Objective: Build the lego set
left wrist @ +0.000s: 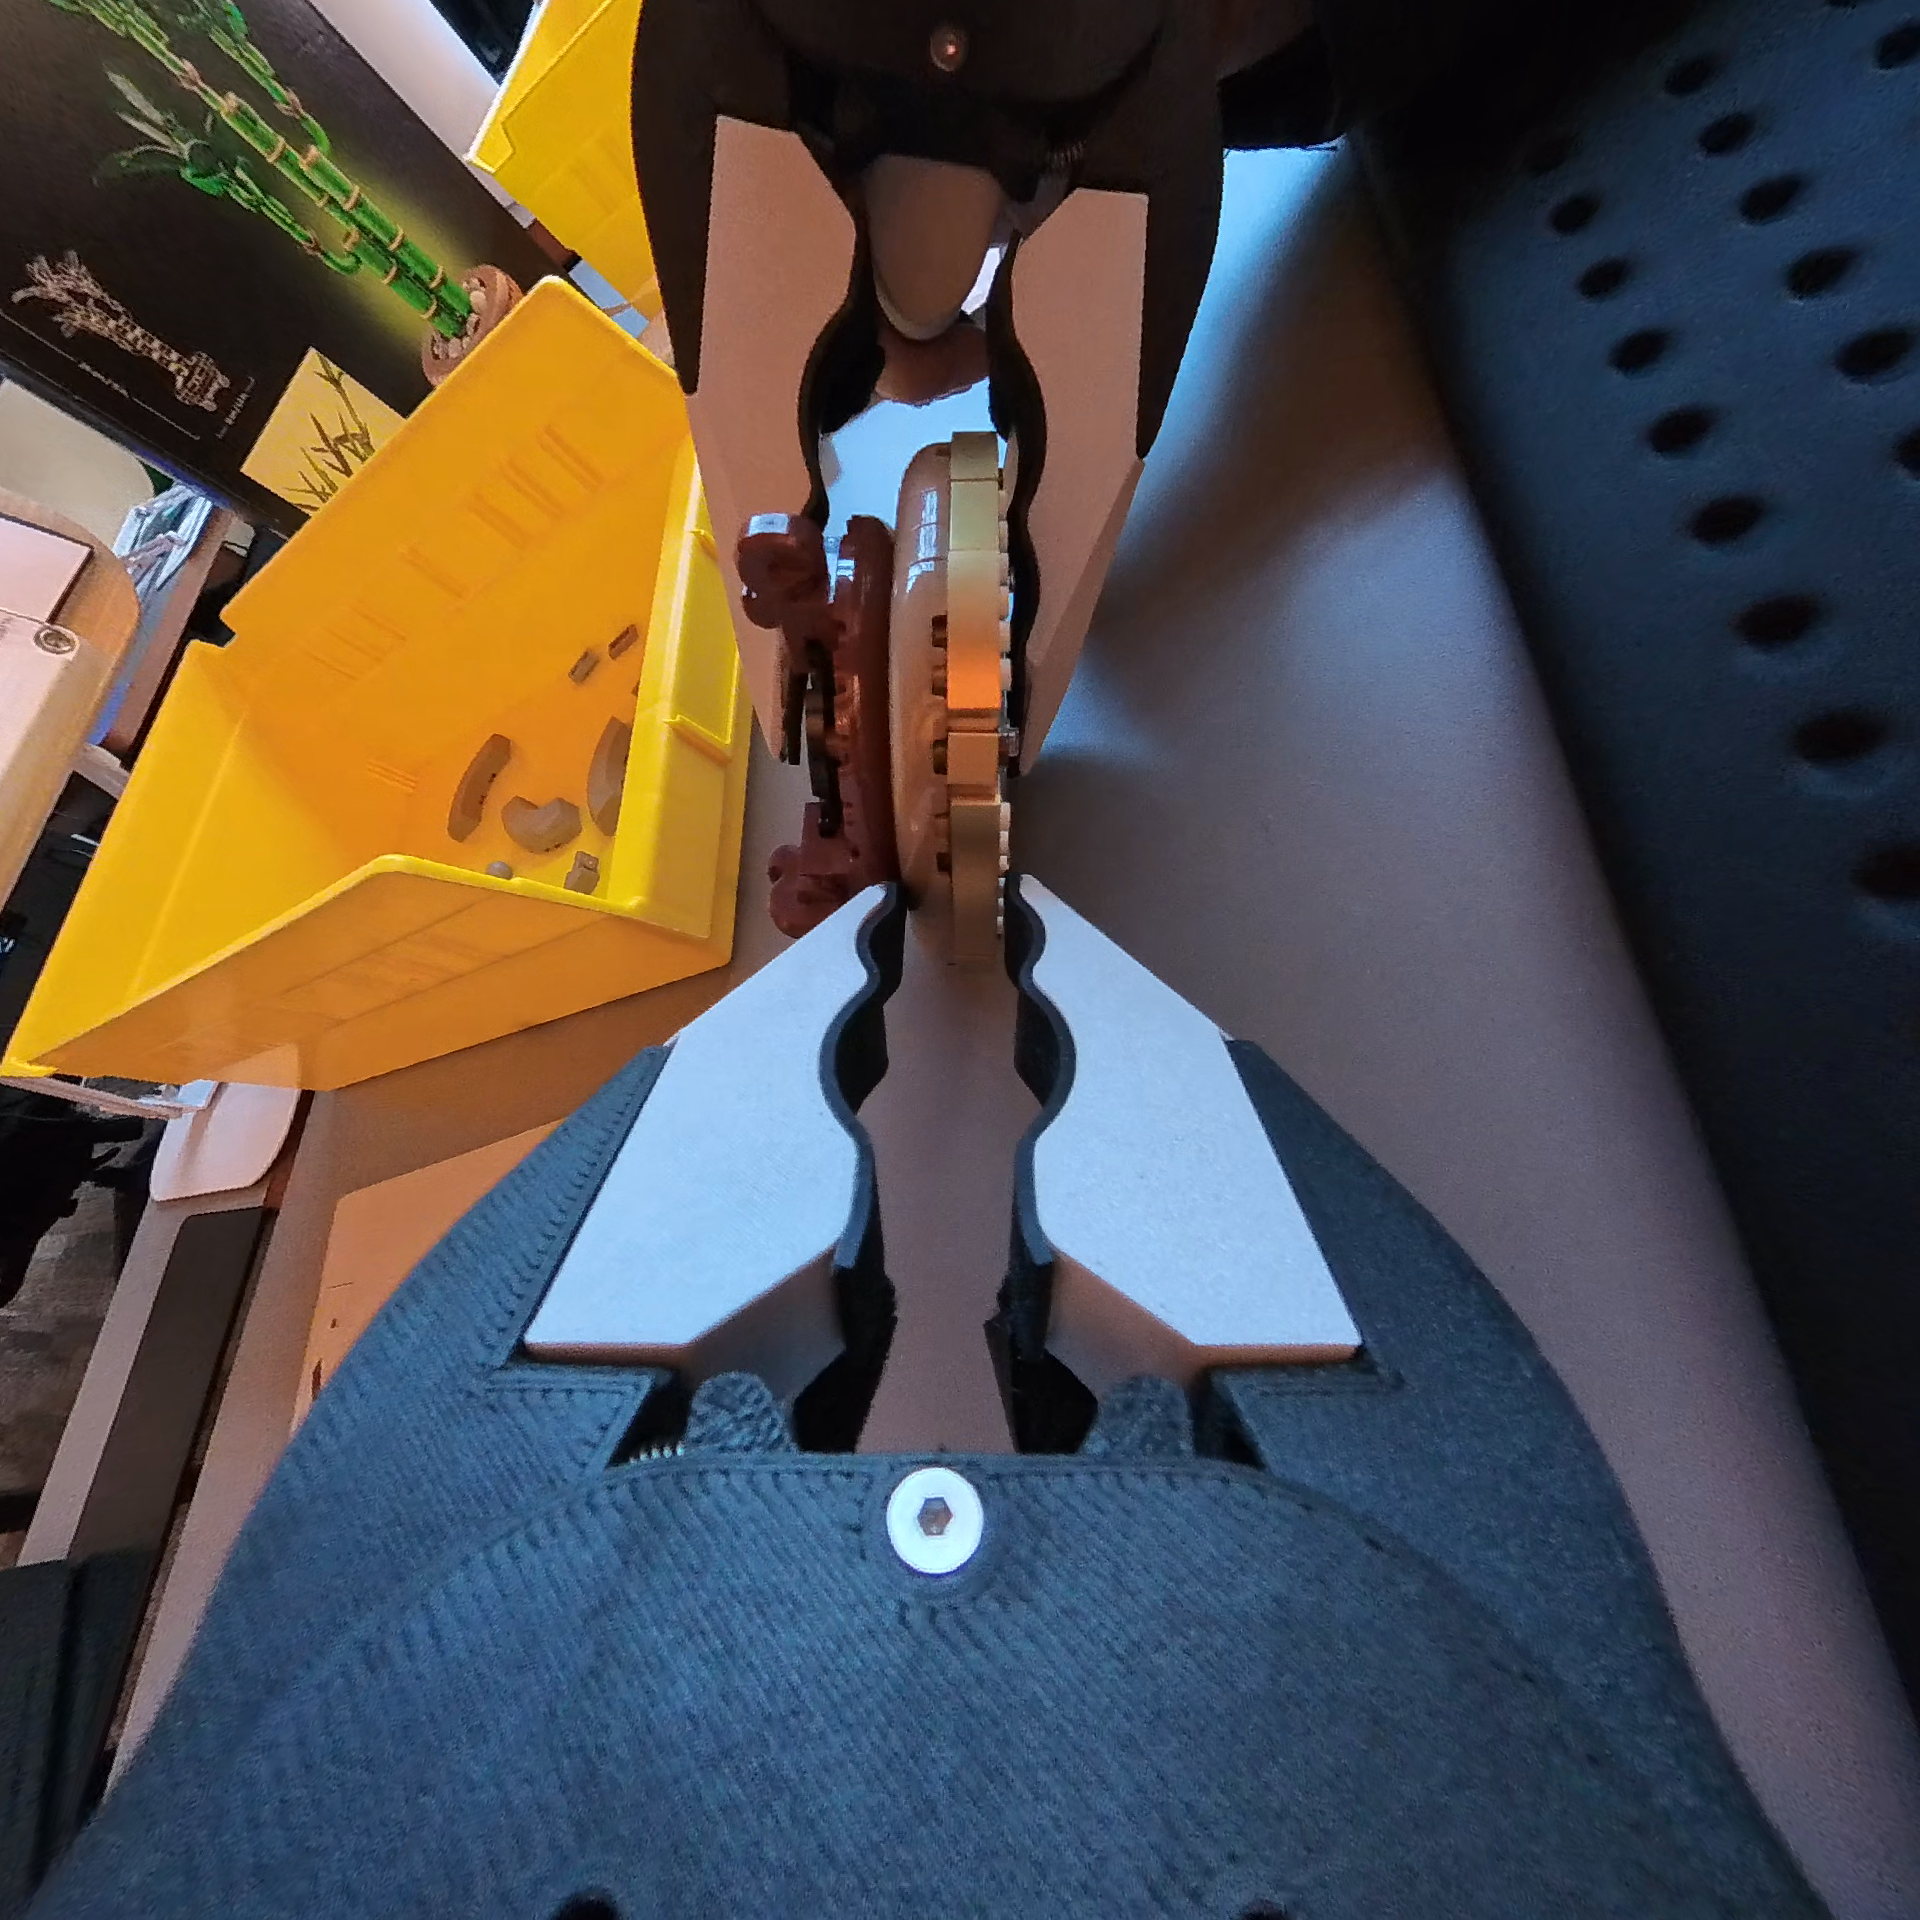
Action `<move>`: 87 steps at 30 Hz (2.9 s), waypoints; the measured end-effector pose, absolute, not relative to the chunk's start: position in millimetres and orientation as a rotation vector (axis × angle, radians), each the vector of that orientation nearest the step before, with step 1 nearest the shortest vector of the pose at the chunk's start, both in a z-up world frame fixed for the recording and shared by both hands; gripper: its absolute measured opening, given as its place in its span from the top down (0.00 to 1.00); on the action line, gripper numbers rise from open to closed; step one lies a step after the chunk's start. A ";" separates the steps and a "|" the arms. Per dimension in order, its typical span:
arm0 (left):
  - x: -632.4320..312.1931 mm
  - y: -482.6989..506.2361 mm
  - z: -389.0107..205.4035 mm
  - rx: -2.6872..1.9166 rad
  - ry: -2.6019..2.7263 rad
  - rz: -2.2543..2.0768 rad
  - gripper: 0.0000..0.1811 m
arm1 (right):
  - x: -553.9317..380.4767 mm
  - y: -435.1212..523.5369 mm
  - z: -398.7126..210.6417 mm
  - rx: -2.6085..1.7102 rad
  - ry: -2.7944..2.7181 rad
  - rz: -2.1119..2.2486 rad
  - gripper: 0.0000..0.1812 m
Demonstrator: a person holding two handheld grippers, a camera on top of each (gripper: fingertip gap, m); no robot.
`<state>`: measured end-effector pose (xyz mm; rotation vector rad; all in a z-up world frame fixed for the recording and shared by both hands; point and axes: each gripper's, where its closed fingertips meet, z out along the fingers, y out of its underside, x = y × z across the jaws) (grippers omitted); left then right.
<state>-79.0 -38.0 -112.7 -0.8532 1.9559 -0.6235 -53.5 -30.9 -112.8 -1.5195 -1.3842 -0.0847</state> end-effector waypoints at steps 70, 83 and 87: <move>-62.8 -21.7 -125.2 -1.427 1.815 -1.128 0.54 | -55.6 -37.9 -118.7 -1.546 -1.461 -0.184 0.70; -72.5 -30.1 -126.2 -1.359 1.887 -1.073 0.45 | -50.9 -32.8 -120.9 -1.956 -0.996 0.652 0.92; -66.3 -30.1 -126.7 -1.466 1.840 -1.177 0.40 | -53.8 -31.0 -119.5 -1.944 -0.980 0.676 0.92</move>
